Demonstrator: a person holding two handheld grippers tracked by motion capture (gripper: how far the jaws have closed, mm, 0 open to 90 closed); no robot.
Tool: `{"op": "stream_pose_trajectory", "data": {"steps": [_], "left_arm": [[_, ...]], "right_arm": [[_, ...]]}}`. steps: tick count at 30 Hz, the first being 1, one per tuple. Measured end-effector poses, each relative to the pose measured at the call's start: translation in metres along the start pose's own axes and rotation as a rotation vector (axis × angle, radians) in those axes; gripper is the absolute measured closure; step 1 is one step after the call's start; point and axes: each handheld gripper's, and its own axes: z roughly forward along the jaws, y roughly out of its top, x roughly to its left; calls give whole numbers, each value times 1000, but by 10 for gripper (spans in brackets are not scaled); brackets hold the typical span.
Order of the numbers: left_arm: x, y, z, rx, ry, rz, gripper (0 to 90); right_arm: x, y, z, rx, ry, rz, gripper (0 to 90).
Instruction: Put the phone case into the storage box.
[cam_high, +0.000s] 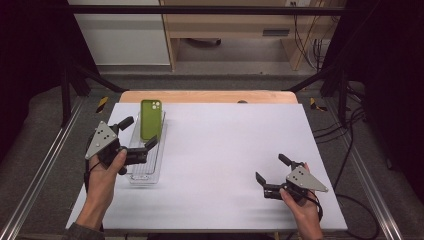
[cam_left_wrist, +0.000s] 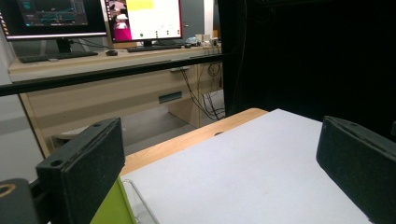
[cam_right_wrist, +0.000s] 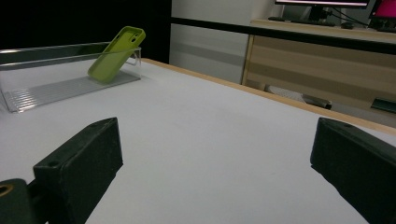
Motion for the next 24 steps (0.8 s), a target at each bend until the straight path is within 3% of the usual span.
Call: {"op": "stream_pose_trajectory", "data": {"steps": [9, 24], "left_arm": [[-6, -3, -9, -6, -6, 0, 8], [0, -16, -28, -12, 26, -10, 8]], "right_arm": [[1, 0, 0, -1, 2, -4, 23], [1, 0, 0, 1, 2, -5, 23]]}}
